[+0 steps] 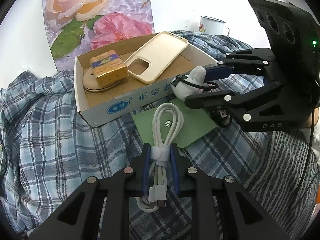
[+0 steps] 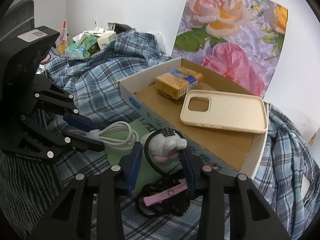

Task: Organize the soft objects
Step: 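Grasp the white coiled cable with the left tool while the right tool grasps the white earbud object, then lift the white cable and earbud object over the white box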

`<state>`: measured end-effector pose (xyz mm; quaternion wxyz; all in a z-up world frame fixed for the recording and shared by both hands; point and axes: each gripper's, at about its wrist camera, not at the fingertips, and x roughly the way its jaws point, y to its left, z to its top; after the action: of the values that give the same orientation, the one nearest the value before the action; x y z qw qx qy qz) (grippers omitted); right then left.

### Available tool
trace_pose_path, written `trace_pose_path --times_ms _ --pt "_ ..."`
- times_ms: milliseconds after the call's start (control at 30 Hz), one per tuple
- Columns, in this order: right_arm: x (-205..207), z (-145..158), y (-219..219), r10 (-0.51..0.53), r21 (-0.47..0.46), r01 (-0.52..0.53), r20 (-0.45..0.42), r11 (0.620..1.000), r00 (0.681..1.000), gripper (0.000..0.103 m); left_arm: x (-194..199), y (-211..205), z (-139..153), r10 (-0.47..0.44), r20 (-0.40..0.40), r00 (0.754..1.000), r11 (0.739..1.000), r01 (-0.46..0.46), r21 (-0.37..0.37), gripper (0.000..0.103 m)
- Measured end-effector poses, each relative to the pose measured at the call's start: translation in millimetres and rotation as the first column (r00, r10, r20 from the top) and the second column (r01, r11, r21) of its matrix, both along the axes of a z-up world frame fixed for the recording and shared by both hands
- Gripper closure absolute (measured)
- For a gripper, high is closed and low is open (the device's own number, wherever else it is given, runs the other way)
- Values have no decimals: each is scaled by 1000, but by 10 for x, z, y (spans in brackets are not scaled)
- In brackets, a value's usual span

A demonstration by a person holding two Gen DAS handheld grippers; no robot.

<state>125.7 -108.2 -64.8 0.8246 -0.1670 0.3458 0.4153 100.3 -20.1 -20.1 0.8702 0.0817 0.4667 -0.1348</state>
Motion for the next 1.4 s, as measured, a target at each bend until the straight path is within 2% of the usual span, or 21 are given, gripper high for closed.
trace_pose_path --times_ms 333,600,800,933,1067,1267,1333,1400 --pt "-185 381 -142 -71 117 48 197 992 978 66 -8 126 141 56 61 997 997 -54 -47 83" --pt "-263 514 -191 -122 146 85 274 986 954 66 -78 159 253 84 129 988 996 -82 -21 83" --pt "-277 596 -273 -161 189 108 296 976 941 66 -118 172 346 141 219 966 987 -154 47 83" --pt "-279 621 -309 -180 203 121 302 972 936 66 -190 125 509 153 317 936 984 -175 42 83" --pt "-303 690 -388 -206 251 129 310 959 928 66 -244 56 646 153 382 911 984 -175 24 83" --pt "-292 733 -475 -244 296 152 302 943 922 66 -255 -15 813 143 435 889 988 -156 -6 83" --pt "-272 731 -488 -246 300 156 292 941 924 66 -229 -45 840 139 433 891 988 -155 2 83" --pt "-286 735 -497 -252 301 162 294 940 922 66 -201 -63 854 173 422 890 980 -199 17 83"
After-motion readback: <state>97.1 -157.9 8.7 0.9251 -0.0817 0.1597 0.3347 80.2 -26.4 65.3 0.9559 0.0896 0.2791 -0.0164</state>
